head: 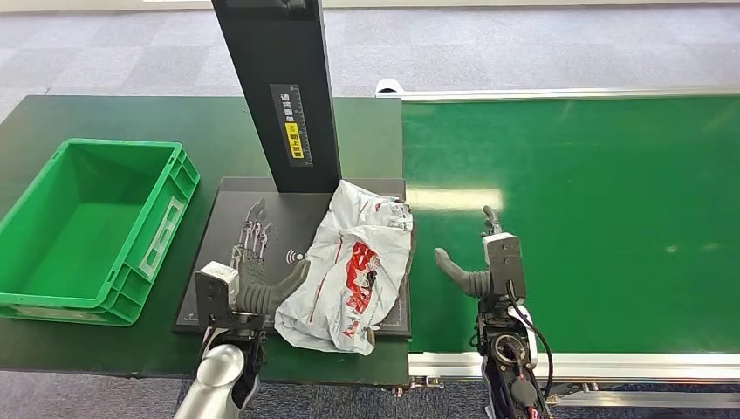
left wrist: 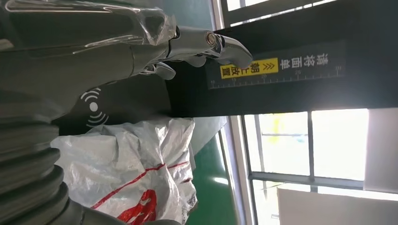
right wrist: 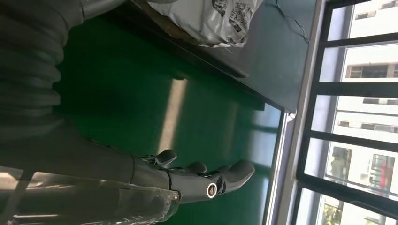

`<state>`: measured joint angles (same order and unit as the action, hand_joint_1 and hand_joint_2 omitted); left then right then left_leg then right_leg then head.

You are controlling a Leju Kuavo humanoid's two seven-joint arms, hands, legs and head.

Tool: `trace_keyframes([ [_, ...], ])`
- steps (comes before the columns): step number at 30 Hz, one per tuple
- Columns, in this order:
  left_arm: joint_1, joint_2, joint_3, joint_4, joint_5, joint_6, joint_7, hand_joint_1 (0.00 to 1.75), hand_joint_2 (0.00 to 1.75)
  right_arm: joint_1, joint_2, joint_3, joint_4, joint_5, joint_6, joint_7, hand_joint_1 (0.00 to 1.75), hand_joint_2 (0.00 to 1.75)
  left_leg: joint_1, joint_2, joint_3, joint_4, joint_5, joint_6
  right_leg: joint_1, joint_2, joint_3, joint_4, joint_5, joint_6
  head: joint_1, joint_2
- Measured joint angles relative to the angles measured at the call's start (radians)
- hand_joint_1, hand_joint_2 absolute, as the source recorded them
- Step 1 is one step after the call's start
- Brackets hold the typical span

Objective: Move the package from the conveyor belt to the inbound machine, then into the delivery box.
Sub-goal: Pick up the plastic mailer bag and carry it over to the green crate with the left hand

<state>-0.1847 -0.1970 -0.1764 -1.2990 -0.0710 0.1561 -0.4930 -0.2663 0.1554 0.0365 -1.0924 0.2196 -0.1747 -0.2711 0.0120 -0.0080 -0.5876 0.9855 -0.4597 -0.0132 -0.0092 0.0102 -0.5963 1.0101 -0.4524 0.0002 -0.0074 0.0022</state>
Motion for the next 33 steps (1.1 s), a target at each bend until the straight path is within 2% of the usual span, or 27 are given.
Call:
trace_keyframes([
  [4,-0.036,0.002,-0.019,0.054,-0.131,0.007,0.050,0.00,1.75,0.006,-0.001,-0.006,0.017,-0.034,0.074,-0.060,0.00,1.75,0.000,0.000,0.000,0.000,0.000,0.000,0.000,0.000,0.000,0.000,0.000,0.000,0.000,0.000],
  [8,-0.085,0.009,-0.064,0.130,-0.373,0.032,0.113,0.00,1.75,0.020,0.001,0.000,0.014,-0.058,0.132,-0.128,0.00,1.75,0.000,0.000,0.000,0.000,0.000,0.000,0.000,0.000,0.000,0.000,0.000,0.000,0.000,0.000],
  [13,-0.137,0.013,-0.093,0.195,-0.517,0.037,0.173,0.00,1.75,0.030,0.001,0.011,0.002,-0.059,0.147,-0.135,0.00,1.75,0.000,0.000,0.000,0.000,0.000,0.000,0.000,0.000,0.000,0.000,0.000,0.000,0.000,0.000],
  [19,-0.212,0.019,-0.131,0.296,-0.767,-0.005,0.303,0.00,1.75,0.031,0.001,0.023,0.002,-0.051,0.172,-0.136,0.00,1.75,0.000,0.000,0.000,0.000,0.000,0.000,0.000,0.000,0.001,0.000,0.000,0.000,0.000,0.000],
  [28,-0.268,0.019,-0.155,0.377,-0.814,-0.020,0.334,0.00,1.75,0.030,0.001,0.027,0.002,-0.048,0.177,-0.136,0.00,1.75,0.000,0.000,0.000,0.000,0.000,0.000,0.000,0.000,0.001,0.000,0.000,0.000,0.000,0.000],
  [33,-0.307,0.015,-0.172,0.431,-0.879,-0.057,0.386,0.00,1.75,0.030,0.003,0.027,0.002,-0.038,0.180,-0.134,0.00,1.75,0.000,0.000,0.001,0.000,0.000,0.000,0.000,0.000,0.002,0.000,0.000,0.000,0.000,0.000],
])
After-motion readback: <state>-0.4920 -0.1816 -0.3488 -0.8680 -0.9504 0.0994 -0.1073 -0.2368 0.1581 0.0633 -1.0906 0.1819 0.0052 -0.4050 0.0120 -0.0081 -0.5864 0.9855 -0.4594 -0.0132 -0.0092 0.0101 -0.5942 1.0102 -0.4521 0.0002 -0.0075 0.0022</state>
